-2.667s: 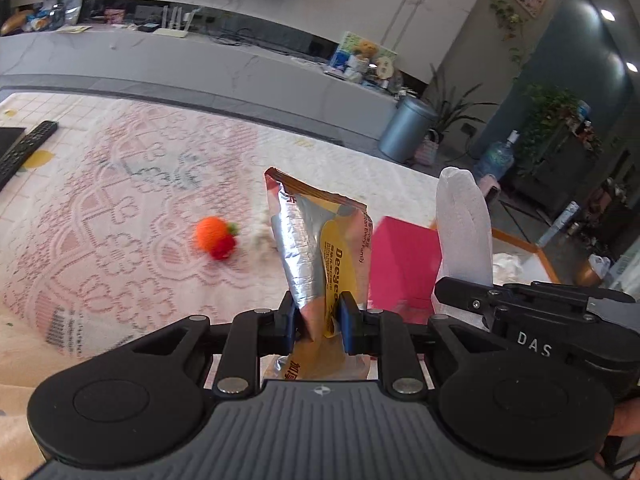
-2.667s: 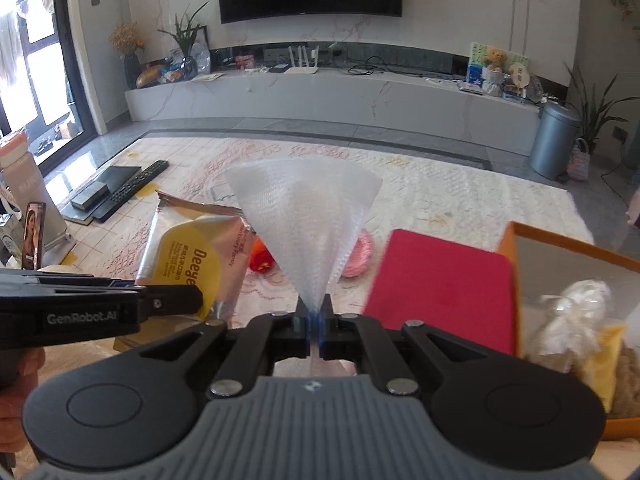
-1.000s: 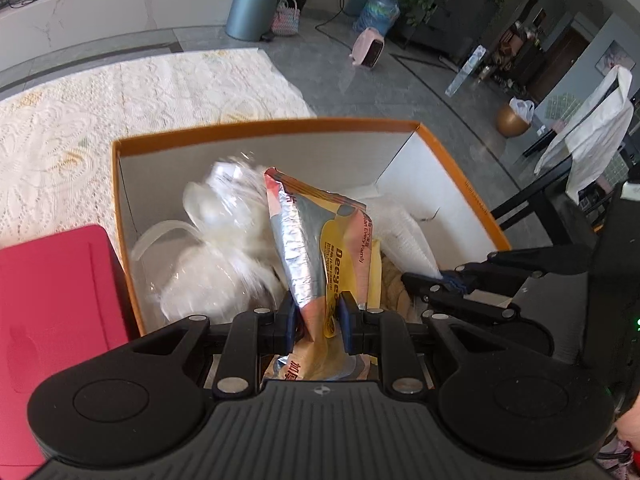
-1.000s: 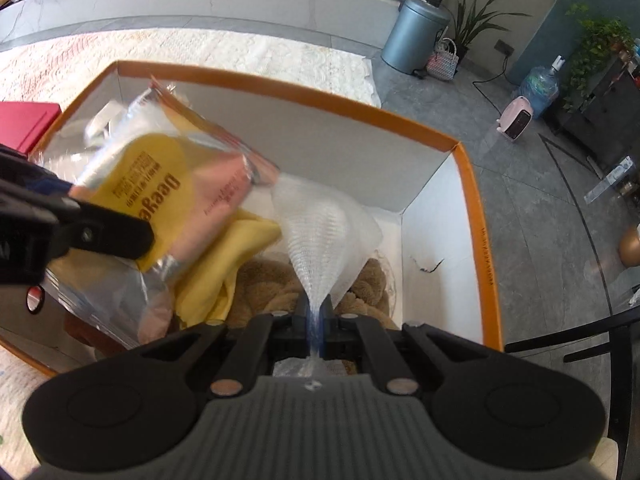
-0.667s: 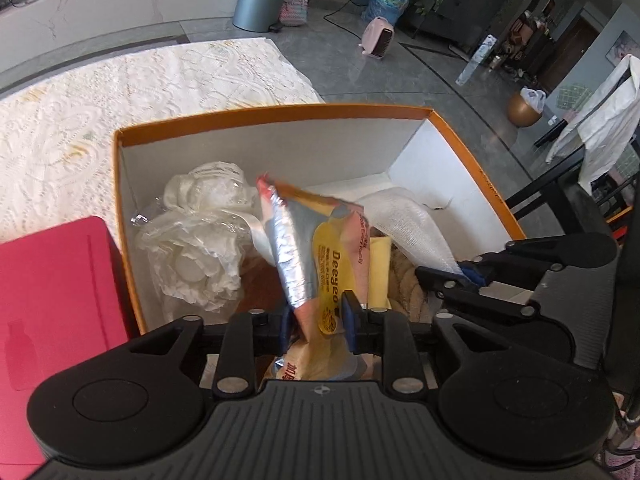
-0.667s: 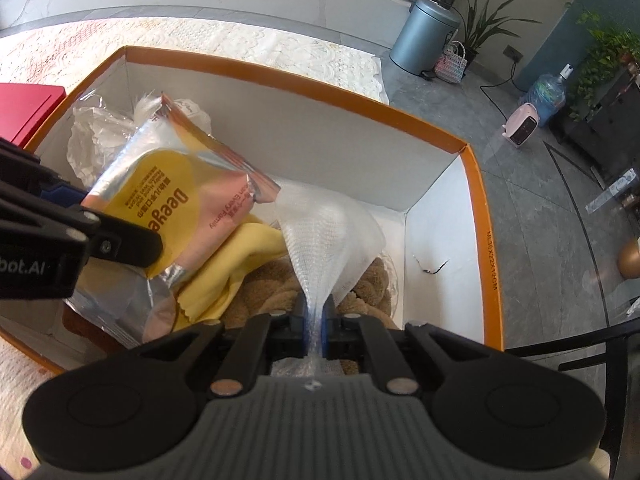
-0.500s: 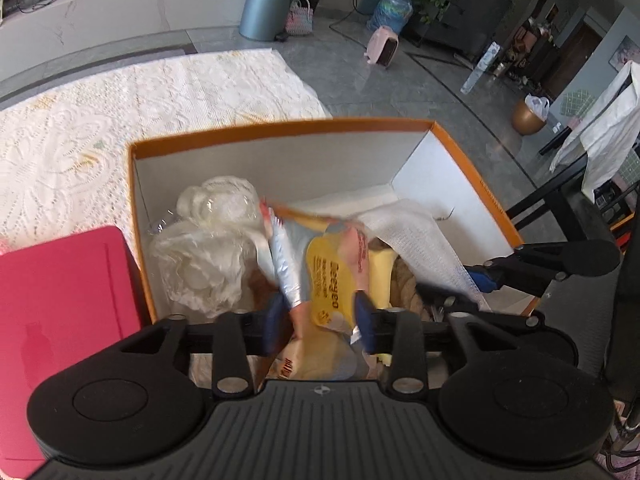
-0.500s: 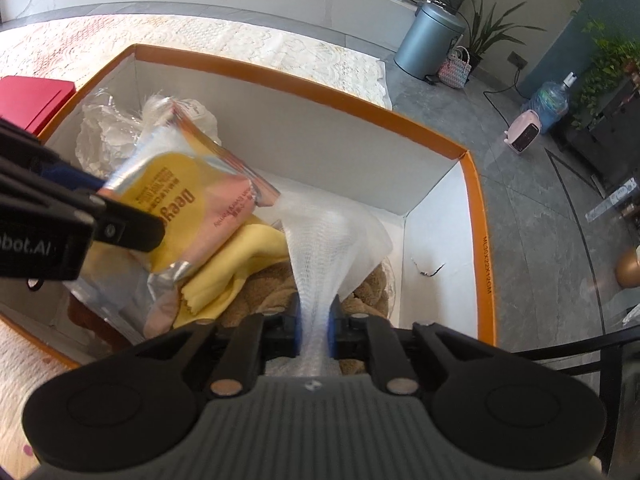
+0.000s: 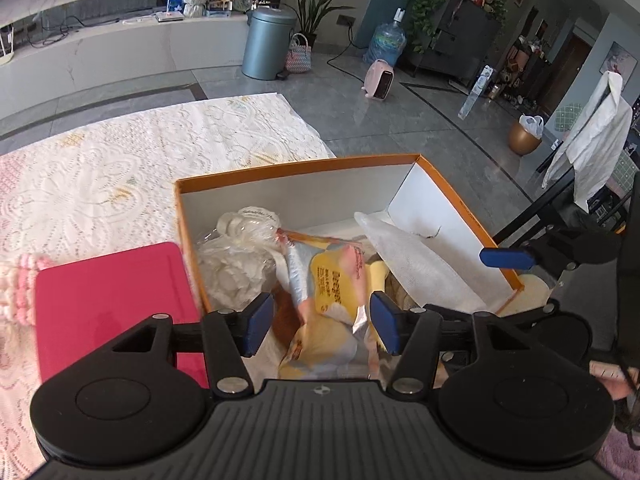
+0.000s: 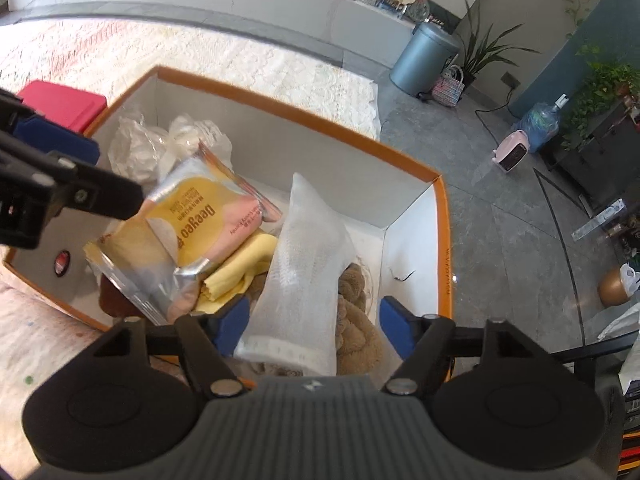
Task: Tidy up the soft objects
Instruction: 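Open both tools to release the pouch and mesh bag in the box, then move both tools back over the bed toward the orange knitted fruit, then grasp the orange knitted fruit with the left tool while the right tool grasps the pink-white knitted item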
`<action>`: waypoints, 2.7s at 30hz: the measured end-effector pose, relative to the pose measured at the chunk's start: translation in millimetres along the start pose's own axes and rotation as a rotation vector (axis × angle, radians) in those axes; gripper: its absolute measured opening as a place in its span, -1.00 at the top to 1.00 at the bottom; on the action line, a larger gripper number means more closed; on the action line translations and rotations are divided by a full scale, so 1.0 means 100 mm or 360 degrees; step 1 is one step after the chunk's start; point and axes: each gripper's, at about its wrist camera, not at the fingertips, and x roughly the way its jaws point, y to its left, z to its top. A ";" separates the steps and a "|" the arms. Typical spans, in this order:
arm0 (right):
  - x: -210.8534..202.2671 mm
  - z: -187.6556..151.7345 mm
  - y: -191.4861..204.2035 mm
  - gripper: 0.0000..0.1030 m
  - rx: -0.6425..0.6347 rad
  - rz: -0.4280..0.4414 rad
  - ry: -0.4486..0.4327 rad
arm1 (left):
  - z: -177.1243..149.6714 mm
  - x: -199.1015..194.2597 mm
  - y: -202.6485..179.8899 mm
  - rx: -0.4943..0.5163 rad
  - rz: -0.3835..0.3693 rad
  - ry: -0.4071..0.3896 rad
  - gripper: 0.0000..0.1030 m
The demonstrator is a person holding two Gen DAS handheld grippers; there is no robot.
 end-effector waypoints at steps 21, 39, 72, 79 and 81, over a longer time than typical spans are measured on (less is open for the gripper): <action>-0.92 -0.06 1.23 -0.44 0.0182 0.0163 -0.0538 | -0.73 -1.00 0.72 -0.0083 0.0282 -0.0314 -0.27; -0.87 0.24 2.53 -0.04 0.0044 0.0404 -0.0616 | -1.37 -1.43 1.92 -0.0294 0.0555 -0.0309 -0.24; 0.49 1.70 3.17 0.03 -0.0608 0.0556 -0.0027 | -0.78 -0.35 3.00 -0.0192 0.0450 -0.0097 -0.29; 0.74 1.97 3.27 -0.12 -0.0748 0.0585 0.0111 | -0.79 -0.22 3.09 -0.0257 0.0372 -0.0074 -0.14; 0.82 2.03 3.32 -0.12 -0.0793 0.0557 0.0141 | -0.79 -0.22 3.11 -0.0267 0.0364 -0.0077 -0.10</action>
